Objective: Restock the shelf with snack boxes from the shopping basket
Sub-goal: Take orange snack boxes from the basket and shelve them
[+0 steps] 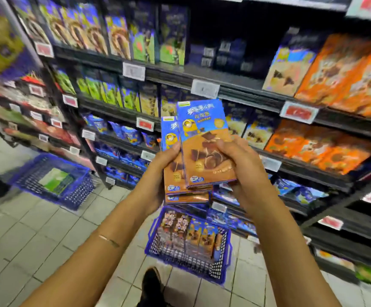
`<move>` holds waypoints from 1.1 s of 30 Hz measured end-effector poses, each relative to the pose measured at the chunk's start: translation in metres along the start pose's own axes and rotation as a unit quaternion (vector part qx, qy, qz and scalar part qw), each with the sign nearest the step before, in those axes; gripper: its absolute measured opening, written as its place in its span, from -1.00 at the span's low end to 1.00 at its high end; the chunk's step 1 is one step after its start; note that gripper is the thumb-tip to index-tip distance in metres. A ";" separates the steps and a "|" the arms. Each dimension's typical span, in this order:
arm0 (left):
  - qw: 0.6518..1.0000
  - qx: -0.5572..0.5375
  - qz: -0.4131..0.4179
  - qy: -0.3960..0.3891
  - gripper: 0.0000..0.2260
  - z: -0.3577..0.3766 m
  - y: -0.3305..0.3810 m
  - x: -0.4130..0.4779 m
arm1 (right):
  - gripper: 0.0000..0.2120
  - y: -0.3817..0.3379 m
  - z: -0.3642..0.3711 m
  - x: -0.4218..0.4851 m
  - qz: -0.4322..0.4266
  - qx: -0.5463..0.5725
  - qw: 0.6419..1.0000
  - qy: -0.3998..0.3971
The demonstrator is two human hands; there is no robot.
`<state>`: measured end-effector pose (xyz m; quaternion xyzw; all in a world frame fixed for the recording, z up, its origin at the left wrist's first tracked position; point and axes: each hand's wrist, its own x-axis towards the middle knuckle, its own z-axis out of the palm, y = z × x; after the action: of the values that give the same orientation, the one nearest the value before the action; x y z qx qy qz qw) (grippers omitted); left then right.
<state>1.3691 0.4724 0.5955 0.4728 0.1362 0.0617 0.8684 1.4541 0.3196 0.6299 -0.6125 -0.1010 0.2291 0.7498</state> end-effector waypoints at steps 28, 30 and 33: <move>0.985 0.034 0.119 -0.124 -0.19 -0.007 0.255 0.161 | -0.82 -0.199 0.111 0.121 -0.221 -0.088 0.971 0.032; 0.983 0.031 0.128 -0.130 -0.12 -0.006 0.264 0.164 | -0.83 -0.208 0.111 0.126 -0.243 -0.081 0.966 0.049; 0.981 0.021 0.140 -0.129 -0.20 -0.003 0.277 0.169 | -0.79 -0.224 0.109 0.134 -0.257 -0.041 0.964 0.051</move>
<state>1.5354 0.6655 0.7965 0.5094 -0.0434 0.1185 0.8512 1.5737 0.4450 0.8541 -0.6068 -0.2262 -0.0069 0.7619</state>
